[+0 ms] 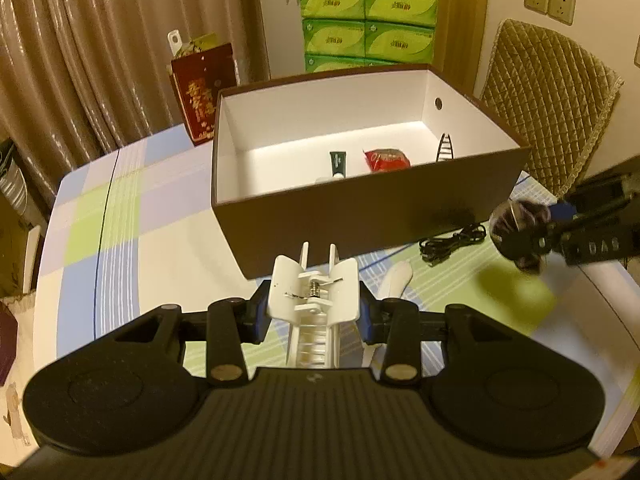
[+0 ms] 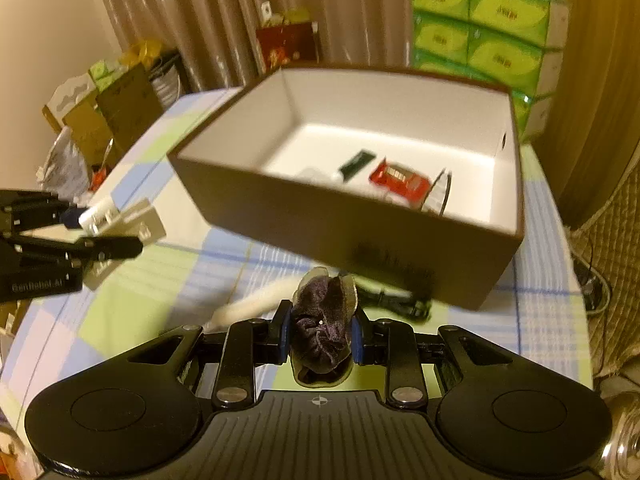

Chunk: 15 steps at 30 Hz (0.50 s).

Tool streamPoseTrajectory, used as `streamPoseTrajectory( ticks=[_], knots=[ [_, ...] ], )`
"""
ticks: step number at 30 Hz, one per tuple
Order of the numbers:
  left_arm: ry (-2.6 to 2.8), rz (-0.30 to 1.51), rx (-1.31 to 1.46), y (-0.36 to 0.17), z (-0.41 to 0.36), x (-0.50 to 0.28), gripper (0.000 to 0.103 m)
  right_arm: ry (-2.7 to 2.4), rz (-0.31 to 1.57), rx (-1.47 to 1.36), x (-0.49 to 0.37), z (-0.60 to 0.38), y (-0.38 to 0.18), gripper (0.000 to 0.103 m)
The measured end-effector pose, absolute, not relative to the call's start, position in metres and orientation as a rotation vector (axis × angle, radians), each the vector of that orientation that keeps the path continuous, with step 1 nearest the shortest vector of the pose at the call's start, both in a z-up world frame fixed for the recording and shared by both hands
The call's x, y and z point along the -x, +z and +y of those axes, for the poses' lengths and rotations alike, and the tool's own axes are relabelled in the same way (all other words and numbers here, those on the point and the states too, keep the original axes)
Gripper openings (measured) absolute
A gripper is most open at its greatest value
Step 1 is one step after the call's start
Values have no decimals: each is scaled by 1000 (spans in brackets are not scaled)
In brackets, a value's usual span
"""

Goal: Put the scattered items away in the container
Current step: 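Lift the comb and scrunchie and carry both over the box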

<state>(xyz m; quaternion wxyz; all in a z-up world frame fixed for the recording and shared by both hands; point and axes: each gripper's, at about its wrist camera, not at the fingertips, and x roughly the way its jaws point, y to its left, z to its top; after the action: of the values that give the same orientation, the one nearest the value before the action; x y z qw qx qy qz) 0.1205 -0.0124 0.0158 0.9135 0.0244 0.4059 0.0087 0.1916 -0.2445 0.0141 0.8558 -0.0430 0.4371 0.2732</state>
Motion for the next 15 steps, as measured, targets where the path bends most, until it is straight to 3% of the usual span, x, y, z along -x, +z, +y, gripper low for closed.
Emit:
streamPoseTrajectory(
  ticks=[15],
  knots=[
    [6, 760, -64, 46, -6, -159, 36, 595, 816, 79, -225, -235, 54, 26]
  ],
)
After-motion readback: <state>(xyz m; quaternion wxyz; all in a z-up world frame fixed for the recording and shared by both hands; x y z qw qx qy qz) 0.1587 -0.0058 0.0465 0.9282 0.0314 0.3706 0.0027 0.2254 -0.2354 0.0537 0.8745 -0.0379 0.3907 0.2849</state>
